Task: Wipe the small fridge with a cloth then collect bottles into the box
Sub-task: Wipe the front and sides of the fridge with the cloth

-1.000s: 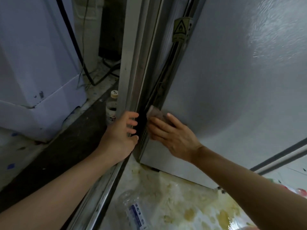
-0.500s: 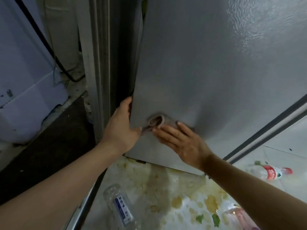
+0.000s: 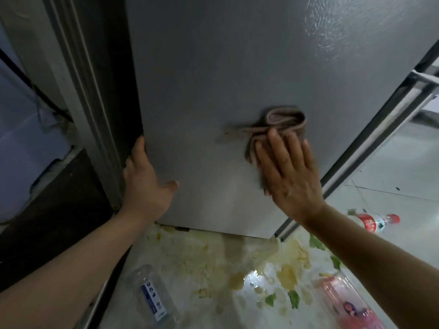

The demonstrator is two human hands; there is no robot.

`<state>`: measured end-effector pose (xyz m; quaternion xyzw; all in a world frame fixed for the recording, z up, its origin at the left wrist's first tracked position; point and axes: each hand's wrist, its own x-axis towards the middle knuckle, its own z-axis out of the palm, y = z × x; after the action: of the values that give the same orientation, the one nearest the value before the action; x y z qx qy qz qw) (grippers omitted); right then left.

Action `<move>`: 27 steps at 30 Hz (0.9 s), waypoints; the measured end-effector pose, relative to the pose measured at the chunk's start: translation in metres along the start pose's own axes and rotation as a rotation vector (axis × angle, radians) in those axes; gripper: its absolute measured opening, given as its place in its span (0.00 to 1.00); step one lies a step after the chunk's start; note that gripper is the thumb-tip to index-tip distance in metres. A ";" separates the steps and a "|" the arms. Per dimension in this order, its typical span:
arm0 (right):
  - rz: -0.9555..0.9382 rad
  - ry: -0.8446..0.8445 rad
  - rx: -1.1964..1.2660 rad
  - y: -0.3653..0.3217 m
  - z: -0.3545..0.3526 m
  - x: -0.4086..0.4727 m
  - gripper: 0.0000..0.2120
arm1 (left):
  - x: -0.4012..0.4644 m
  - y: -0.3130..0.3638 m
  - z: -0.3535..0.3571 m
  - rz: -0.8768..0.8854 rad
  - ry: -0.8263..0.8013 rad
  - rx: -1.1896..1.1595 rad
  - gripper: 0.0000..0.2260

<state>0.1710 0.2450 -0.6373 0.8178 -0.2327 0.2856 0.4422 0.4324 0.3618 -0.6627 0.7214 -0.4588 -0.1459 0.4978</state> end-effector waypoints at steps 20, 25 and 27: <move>0.234 -0.075 -0.043 0.049 -0.015 -0.060 0.33 | 0.002 -0.001 0.012 0.007 0.093 0.088 0.45; 0.070 -0.335 -0.020 0.015 -0.002 -0.113 0.27 | -0.004 0.003 0.017 0.012 0.146 0.158 0.46; -0.013 -0.405 -0.033 0.009 -0.006 -0.124 0.26 | -0.003 0.000 0.017 0.018 0.152 0.159 0.46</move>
<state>0.0738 0.2617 -0.7126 0.8526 -0.3161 0.1085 0.4018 0.4196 0.3546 -0.6713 0.7633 -0.4364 -0.0493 0.4738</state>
